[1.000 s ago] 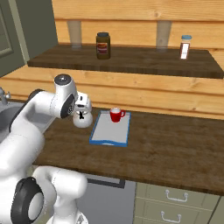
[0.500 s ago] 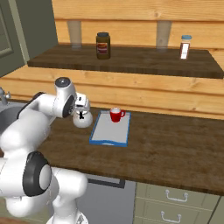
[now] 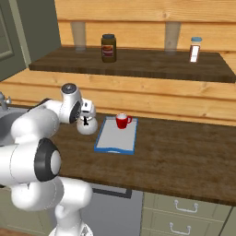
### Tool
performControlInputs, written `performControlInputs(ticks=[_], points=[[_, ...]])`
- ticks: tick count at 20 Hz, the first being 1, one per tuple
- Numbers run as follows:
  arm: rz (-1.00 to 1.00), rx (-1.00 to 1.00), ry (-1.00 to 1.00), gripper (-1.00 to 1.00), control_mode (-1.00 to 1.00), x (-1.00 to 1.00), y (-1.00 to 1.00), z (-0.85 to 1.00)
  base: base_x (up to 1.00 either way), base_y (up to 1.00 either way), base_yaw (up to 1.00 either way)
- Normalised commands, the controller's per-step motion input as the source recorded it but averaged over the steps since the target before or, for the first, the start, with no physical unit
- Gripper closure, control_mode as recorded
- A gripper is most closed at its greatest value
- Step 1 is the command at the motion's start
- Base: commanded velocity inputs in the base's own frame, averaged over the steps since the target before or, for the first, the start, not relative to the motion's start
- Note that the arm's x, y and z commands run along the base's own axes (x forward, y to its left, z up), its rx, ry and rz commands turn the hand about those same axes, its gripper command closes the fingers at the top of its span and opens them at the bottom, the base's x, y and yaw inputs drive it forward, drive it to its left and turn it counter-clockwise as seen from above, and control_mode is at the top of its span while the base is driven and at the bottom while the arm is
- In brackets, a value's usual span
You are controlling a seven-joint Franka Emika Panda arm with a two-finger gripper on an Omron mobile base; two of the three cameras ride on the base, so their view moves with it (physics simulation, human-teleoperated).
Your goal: Pick the kettle from the counter and place it on the tray. Then pick the mug from the cabinet and place it on the tray. Then close the cabinet doors.
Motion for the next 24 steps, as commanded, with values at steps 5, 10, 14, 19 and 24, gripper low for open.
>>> performControlInputs(ticks=[5,10,14,19,24], points=[[0.0,0.0,0.01,-1.0,-1.0,0.39,-0.03,-0.21,0.0,0.0,0.0],[0.0,-0.01,0.0,-1.0,-1.0,0.33,0.0,-0.3,0.0,0.0,0.0],[0.0,-0.01,0.0,-1.0,-1.0,0.27,0.0,-0.19,0.0,0.0,0.0],[0.0,0.0,0.02,-1.0,-1.0,0.34,0.03,-0.13,0.0,0.0,0.0],[0.0,0.0,0.01,-1.0,-1.0,0.26,0.09,-0.18,0.0,0.0,0.0]])
